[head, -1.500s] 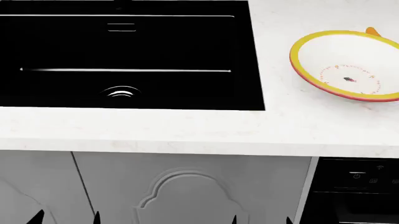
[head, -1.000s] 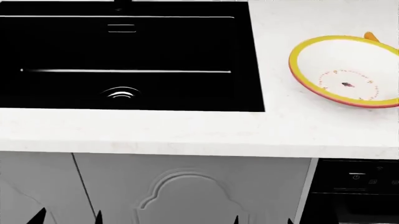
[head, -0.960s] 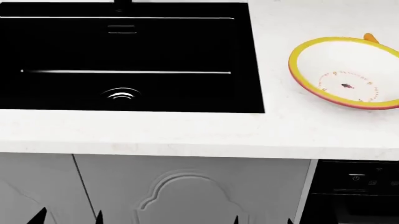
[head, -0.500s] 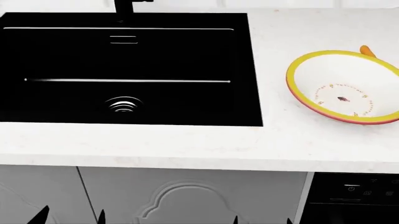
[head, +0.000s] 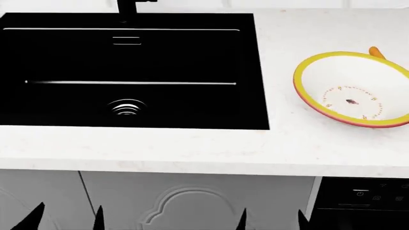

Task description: There is a mixed pile of frozen fruits and vegetables on the counter. Locate all the frozen vegetables and place the items in a bowl on the counter. Take all the frozen fruits and defrost them in a running sink.

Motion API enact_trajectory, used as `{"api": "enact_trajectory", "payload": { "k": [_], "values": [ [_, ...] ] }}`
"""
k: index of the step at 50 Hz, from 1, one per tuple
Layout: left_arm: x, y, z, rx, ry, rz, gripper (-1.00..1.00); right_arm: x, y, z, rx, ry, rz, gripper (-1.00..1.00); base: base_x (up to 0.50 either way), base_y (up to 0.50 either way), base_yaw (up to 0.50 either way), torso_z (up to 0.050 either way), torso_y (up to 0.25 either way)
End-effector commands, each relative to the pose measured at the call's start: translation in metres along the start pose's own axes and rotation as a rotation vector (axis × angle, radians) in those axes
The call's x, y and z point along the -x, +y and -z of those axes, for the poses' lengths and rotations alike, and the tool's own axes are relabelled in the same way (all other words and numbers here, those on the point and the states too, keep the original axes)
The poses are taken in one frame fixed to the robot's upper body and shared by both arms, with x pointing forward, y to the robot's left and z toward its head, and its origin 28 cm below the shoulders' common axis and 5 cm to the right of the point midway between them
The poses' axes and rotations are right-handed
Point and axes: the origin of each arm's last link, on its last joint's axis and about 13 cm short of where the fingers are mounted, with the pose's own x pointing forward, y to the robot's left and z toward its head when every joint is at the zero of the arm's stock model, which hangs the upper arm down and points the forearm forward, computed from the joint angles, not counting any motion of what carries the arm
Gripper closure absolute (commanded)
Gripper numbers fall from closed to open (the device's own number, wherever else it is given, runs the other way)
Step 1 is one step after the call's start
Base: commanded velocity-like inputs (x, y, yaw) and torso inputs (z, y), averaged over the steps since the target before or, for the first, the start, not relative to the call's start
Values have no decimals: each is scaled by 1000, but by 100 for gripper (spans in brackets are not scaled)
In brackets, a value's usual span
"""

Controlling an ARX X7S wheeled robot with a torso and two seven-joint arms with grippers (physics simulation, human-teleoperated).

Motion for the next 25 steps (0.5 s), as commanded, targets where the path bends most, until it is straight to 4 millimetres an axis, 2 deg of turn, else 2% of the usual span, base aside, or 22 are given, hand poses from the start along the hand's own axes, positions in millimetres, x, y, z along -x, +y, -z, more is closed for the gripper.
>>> {"api": "enact_trajectory", "payload": {
  "k": [1,6,13,15,17,18,20,25],
  "values": [
    [-19,-1,-45,-5,-46,3,-100,-26,-8,-57,48,-101,6,-100,0,0,0,0,0],
    [-21,-1,-71,9,-39,26,-100,-24,-12,-75,37,-95,8,-100,0,0,0,0,0],
    [-18,3,-112,19,-28,55,-100,-16,-22,-127,11,-105,1,-100,0,0,0,0,0],
    [-14,8,-117,26,-42,39,-100,-10,-23,-134,14,-137,11,-100,0,0,0,0,0],
    [-9,12,-119,81,-14,28,-100,-1,-24,-136,-5,-137,7,-100,0,0,0,0,0],
    [-8,11,-121,38,-19,66,-100,2,-26,-133,7,-129,18,-100,0,0,0,0,0],
    [-8,11,-121,49,-32,40,-100,0,-27,-126,22,-100,22,-100,0,0,0,0,0],
    [-4,14,-120,38,-21,41,-100,3,-35,-129,61,-96,27,-100,0,0,0,0,0]
  ]
}}
